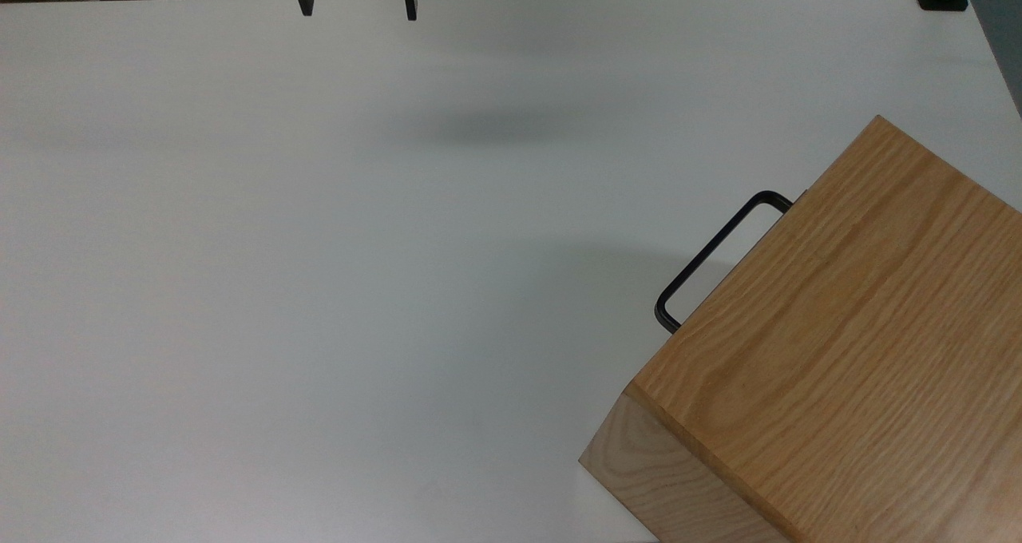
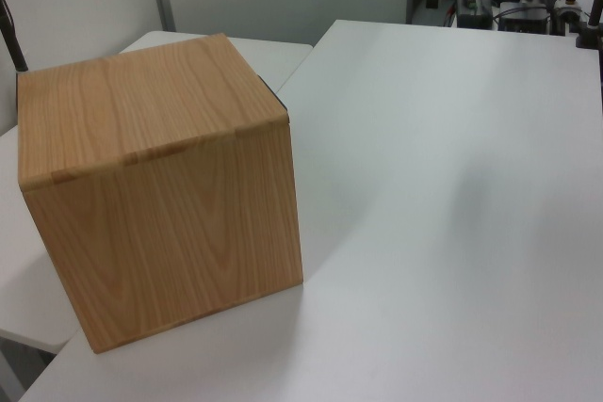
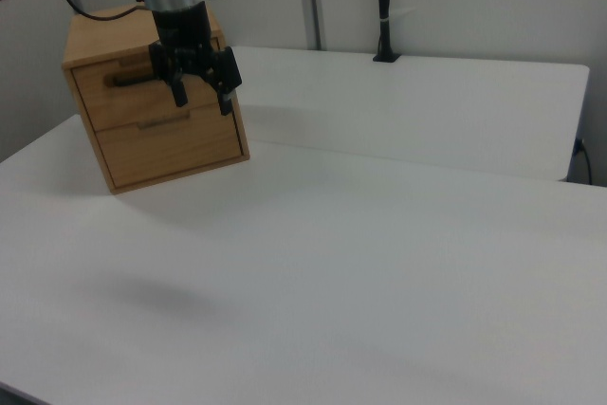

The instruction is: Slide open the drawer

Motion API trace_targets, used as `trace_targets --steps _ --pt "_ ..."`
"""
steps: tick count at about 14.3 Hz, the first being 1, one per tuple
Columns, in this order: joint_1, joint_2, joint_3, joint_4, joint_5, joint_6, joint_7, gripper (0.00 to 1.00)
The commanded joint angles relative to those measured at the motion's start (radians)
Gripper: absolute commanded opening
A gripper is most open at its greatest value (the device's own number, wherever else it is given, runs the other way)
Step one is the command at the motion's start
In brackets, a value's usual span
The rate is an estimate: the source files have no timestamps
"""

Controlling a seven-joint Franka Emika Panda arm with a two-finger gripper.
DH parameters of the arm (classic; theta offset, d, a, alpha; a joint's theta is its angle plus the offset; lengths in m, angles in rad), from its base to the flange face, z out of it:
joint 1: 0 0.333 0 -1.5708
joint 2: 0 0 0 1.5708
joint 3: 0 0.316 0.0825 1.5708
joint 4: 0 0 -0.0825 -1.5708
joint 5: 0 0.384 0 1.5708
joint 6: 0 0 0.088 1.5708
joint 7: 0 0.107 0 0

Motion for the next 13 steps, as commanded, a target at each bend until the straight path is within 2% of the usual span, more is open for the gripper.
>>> trace_targets --steps 1,13 --pt "0.002 -0.016 -0.011 -0.042 -0.018 0.030 -0.013 1.00" --pt "-0.009 -0.016 -0.015 -0.041 -0.020 0.031 -0.013 1.00"
